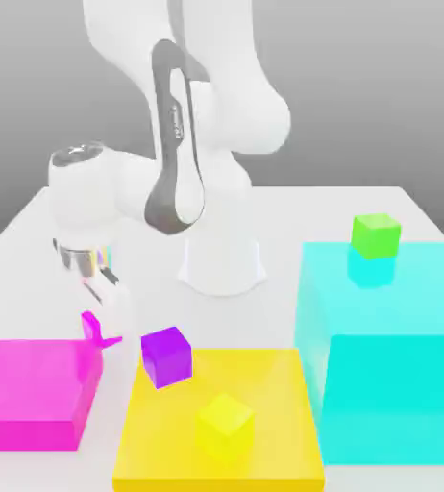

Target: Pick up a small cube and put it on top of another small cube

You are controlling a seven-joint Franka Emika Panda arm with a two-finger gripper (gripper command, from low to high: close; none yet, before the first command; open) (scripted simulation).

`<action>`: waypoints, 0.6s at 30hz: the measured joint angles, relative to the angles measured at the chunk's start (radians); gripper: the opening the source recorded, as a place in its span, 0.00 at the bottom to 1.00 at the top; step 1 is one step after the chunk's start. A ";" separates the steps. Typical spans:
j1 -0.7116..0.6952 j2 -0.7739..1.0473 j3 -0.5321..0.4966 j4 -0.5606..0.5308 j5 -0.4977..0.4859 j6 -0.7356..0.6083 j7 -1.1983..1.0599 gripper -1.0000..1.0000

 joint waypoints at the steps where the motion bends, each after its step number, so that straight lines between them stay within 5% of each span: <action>1: 0.006 -0.036 -0.003 -0.007 0.009 -0.029 -0.008 0.00; 14: 0.271 -0.302 0.211 0.234 0.129 -0.535 0.099 0.00; 18: 0.280 -0.206 0.235 0.224 0.125 -0.429 0.116 0.00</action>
